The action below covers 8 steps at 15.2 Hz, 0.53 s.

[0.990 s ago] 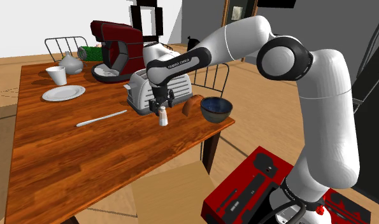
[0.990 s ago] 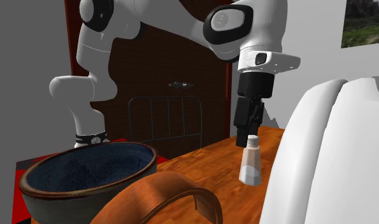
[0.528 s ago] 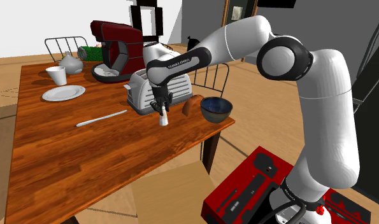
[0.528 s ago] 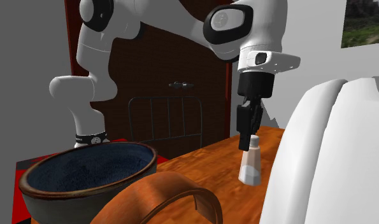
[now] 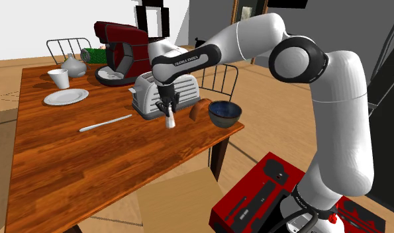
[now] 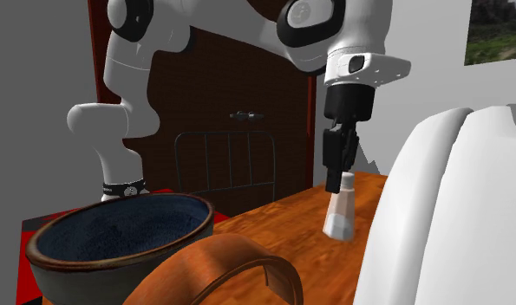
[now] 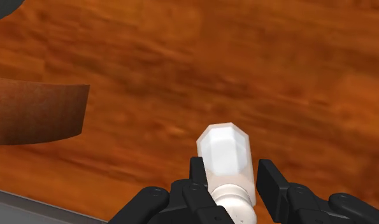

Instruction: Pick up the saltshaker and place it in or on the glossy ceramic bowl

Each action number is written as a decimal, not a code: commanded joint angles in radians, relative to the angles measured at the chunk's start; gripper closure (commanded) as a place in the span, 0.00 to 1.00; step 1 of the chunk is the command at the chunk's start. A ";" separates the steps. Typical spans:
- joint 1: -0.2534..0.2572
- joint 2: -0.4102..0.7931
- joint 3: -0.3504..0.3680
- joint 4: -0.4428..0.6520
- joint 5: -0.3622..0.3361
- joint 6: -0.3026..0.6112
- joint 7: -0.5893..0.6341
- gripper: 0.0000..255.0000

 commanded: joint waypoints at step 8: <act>0.002 -0.027 0.003 0.078 0.008 -0.105 -0.014 1.00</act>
